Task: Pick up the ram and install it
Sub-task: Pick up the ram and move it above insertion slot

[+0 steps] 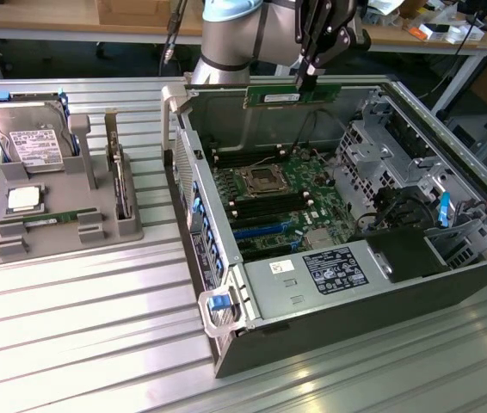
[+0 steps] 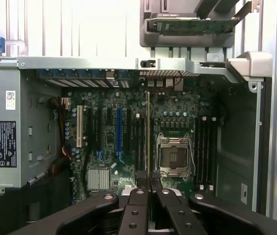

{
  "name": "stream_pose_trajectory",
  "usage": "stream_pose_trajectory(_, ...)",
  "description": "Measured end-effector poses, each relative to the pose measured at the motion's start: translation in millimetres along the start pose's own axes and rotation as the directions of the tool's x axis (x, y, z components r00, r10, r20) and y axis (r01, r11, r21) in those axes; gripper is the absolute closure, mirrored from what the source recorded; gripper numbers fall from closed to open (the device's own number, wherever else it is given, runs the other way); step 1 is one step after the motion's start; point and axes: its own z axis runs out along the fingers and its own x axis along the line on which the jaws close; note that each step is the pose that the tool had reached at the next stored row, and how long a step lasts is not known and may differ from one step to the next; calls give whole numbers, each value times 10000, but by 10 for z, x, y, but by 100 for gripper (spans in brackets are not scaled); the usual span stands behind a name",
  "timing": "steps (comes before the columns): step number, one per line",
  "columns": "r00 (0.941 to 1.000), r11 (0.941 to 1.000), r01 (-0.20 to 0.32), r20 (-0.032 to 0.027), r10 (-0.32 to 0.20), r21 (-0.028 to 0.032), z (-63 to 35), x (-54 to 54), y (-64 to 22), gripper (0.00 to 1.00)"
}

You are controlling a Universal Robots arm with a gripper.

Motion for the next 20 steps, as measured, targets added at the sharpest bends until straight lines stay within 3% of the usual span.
stream_pose_trajectory(3, 10000, 10000, -1, -1, 1, 0, -3, 1, -80, 88)
stream_pose_trajectory(20, 10000, 10000, -1, -7, 1, -1, -8, 4, -275, 88)
